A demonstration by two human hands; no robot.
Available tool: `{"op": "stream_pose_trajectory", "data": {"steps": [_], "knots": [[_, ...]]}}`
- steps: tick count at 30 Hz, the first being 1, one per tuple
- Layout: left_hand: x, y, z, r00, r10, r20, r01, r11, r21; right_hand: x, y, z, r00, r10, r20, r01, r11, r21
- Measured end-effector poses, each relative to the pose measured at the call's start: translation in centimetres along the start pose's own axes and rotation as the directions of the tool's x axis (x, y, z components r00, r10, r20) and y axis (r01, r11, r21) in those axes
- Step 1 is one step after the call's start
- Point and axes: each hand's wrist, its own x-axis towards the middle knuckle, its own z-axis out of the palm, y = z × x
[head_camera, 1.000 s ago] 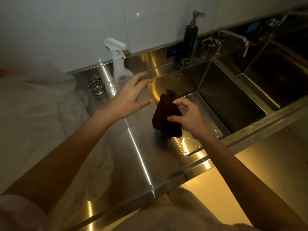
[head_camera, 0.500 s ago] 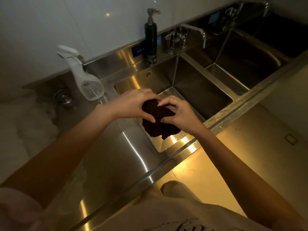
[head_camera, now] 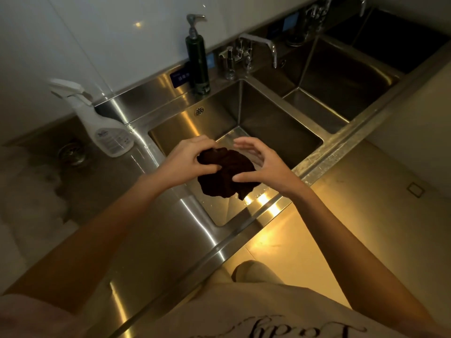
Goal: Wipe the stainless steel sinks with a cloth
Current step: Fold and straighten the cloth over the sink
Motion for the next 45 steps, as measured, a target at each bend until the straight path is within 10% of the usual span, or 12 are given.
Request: {"op": "stream_pose_trajectory", "data": {"steps": [10, 16, 22, 29, 36, 45], "knots": [[-0.3, -1.0, -0.2, 0.975, -0.170, -0.143, 0.145, 0.974, -0.174, 1.1, 3.5, -1.8, 0.911, 0.360, 0.199, -0.397, 0.897, 0.195], [-1.0, -1.3, 0.1, 0.970, -0.097, -0.222, 0.088, 0.995, -0.051, 3.4, 1.7, -1.1, 0.905, 0.425, -0.010, -0.381, 0.822, 0.424], [-2.2, -2.5, 1.1, 0.972, -0.107, -0.209, 0.105, 0.994, -0.024, 4.2, -1.5, -0.2, 0.942, 0.032, -0.334, 0.035, 0.981, 0.192], [-2.3, -1.9, 1.9, 0.953, -0.293, -0.080, 0.253, 0.912, -0.324, 2.9, -4.0, 2.2, 0.763, -0.418, -0.493, 0.316, 0.907, -0.279], [0.3, -0.5, -1.2, 0.958, -0.283, 0.033, 0.266, 0.846, -0.461, 1.9, -2.9, 3.2, 0.437, -0.771, -0.463, 0.326, 0.615, -0.717], [4.4, -0.3, -2.3, 0.886, -0.181, 0.427, 0.381, 0.809, -0.447, 0.5, -1.7, 3.0, 0.446, -0.796, -0.410, 0.307, 0.566, -0.765]]}}
